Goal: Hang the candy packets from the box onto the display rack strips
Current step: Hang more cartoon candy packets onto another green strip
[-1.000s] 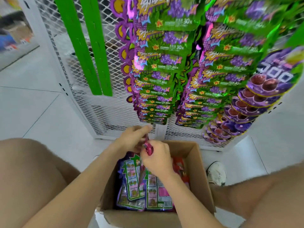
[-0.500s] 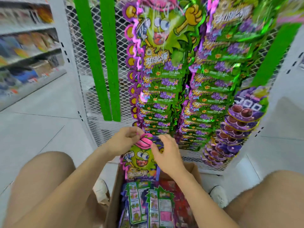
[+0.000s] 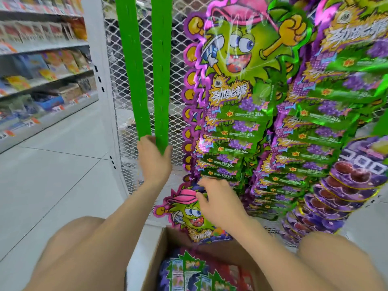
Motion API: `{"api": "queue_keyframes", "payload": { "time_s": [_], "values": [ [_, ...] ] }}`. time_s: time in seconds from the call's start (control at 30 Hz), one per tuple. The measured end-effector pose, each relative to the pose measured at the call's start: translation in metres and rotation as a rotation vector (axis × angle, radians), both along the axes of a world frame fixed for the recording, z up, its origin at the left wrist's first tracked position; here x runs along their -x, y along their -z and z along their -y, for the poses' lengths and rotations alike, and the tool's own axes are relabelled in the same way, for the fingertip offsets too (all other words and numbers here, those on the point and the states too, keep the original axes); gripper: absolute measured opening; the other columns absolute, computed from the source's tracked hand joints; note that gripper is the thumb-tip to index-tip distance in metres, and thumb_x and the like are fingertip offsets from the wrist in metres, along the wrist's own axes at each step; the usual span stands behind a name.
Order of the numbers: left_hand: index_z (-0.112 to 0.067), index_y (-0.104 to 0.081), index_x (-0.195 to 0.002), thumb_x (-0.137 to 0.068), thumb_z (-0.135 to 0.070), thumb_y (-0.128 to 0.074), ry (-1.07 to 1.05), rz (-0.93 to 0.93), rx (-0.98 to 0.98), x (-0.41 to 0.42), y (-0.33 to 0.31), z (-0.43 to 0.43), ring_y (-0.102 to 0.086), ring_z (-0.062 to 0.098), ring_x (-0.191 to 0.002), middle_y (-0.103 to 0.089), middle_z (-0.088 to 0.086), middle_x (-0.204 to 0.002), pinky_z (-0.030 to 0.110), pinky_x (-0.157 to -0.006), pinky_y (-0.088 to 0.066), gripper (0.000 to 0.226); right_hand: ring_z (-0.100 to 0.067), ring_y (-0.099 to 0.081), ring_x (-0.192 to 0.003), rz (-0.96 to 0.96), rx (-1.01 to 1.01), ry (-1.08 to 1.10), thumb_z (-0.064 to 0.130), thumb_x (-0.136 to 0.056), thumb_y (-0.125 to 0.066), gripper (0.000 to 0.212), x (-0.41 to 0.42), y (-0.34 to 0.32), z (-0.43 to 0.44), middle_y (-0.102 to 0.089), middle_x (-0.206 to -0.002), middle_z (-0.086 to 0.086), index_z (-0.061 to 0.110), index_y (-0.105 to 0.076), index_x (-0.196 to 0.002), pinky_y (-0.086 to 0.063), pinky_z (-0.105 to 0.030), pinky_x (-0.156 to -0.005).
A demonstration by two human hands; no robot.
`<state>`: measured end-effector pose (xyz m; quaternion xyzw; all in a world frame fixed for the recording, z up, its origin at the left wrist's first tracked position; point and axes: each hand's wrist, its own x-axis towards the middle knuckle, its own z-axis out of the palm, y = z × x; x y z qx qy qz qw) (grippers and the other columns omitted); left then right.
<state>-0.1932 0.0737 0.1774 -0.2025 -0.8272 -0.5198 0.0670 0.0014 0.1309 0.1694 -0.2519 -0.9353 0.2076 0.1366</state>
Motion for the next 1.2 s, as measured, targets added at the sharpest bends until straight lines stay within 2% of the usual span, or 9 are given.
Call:
{"api": "queue_keyframes", "payload": {
  "time_s": [0.17,0.27,0.37,0.43,0.53,0.6,0.77,0.97,1.2],
  "values": [
    [-0.011,-0.054,-0.124,-0.087,-0.034,-0.086,-0.133,-0.044,-0.043,0.005,0.009,-0.021,-0.061,0.027,-0.107,-0.057,0.005,-0.119,0.046,-0.097,-0.052,0.054,-0.03,-0.06,-0.083,0.165,-0.095,-0.051,0.022,-0.101,-0.058,0.009,0.022,-0.008,-0.002,-0.057,-0.082,-0.002,0.019,-0.054,-0.094,-0.047,-0.039,-0.062],
    [-0.018,-0.053,-0.115,-0.081,-0.037,-0.09,-0.094,0.006,-0.067,0.01,0.011,-0.017,-0.063,0.024,-0.1,-0.062,0.001,-0.112,0.048,-0.092,-0.054,0.053,-0.033,-0.062,-0.097,0.201,-0.036,-0.039,0.02,-0.102,-0.059,0.011,0.025,-0.013,-0.013,-0.065,-0.098,-0.007,0.018,-0.064,-0.113,-0.057,-0.046,-0.078],
    [-0.022,-0.065,-0.106,-0.082,-0.048,-0.088,0.109,0.035,0.012,0.017,0.01,0.0,-0.069,0.026,-0.092,-0.072,0.0,-0.101,0.049,-0.084,-0.059,0.043,-0.031,-0.062,-0.109,0.217,0.083,-0.059,0.023,-0.103,-0.063,0.038,0.021,-0.018,-0.017,-0.064,-0.118,-0.009,0.029,-0.059,-0.141,-0.055,-0.047,-0.091],
    [-0.025,-0.072,-0.095,-0.083,-0.055,-0.084,0.276,0.127,0.066,0.017,0.008,0.02,-0.072,0.026,-0.081,-0.076,0.003,-0.089,0.05,-0.078,-0.062,0.035,-0.028,-0.066,-0.096,0.19,0.127,-0.081,0.025,-0.103,-0.063,0.031,0.022,-0.021,-0.014,-0.068,-0.108,-0.007,0.026,-0.065,-0.133,-0.058,-0.047,-0.088],
    [-0.001,-0.073,-0.098,-0.07,-0.08,-0.076,0.457,0.254,0.177,0.017,0.003,0.052,-0.073,0.031,-0.069,-0.074,0.023,-0.087,0.055,-0.074,-0.065,0.084,-0.026,-0.066,-0.085,0.148,0.153,-0.118,0.03,-0.101,-0.061,0.016,0.024,-0.017,-0.004,-0.07,-0.094,-0.009,0.019,-0.068,-0.109,-0.059,-0.045,-0.081],
    [0.005,-0.07,-0.094,-0.077,-0.066,-0.078,0.575,0.39,0.198,0.012,0.001,0.071,-0.071,0.023,-0.067,-0.07,0.025,-0.082,0.044,-0.073,-0.066,0.073,-0.023,-0.061,-0.081,0.121,0.159,-0.143,0.032,-0.101,-0.058,0.022,0.023,-0.014,0.007,-0.07,-0.094,-0.011,0.012,-0.067,-0.105,-0.057,-0.043,-0.079],
    [-0.014,-0.06,-0.067,-0.087,-0.075,-0.068,0.616,0.351,0.358,-0.002,-0.005,0.098,-0.044,0.019,-0.061,-0.041,0.009,-0.065,0.034,-0.066,-0.035,0.064,-0.022,-0.052,-0.067,-0.082,0.127,-0.06,0.033,-0.101,-0.059,0.025,0.022,-0.001,0.026,-0.057,-0.064,0.001,0.013,-0.068,-0.088,-0.035,-0.036,-0.064],
    [-0.013,-0.057,-0.071,-0.094,-0.071,-0.058,0.668,0.281,0.425,-0.016,0.003,0.11,-0.03,0.017,-0.054,-0.033,0.001,-0.06,0.03,-0.051,-0.024,0.062,-0.013,-0.042,-0.05,-0.127,0.174,0.045,0.037,-0.1,-0.061,0.032,0.025,0.01,0.03,-0.048,-0.051,0.004,0.013,-0.068,-0.081,-0.035,-0.033,-0.055],
    [-0.021,-0.081,-0.1,-0.068,-0.096,-0.062,0.773,0.471,0.396,-0.004,0.014,0.114,-0.062,0.024,-0.081,-0.069,0.007,-0.092,0.04,-0.086,-0.05,0.084,-0.022,-0.033,-0.046,-0.145,0.153,0.04,0.032,-0.093,-0.063,0.048,0.03,0.015,0.036,-0.035,-0.047,-0.001,0.011,-0.043,-0.056,-0.045,-0.036,-0.066]
  ]
}}
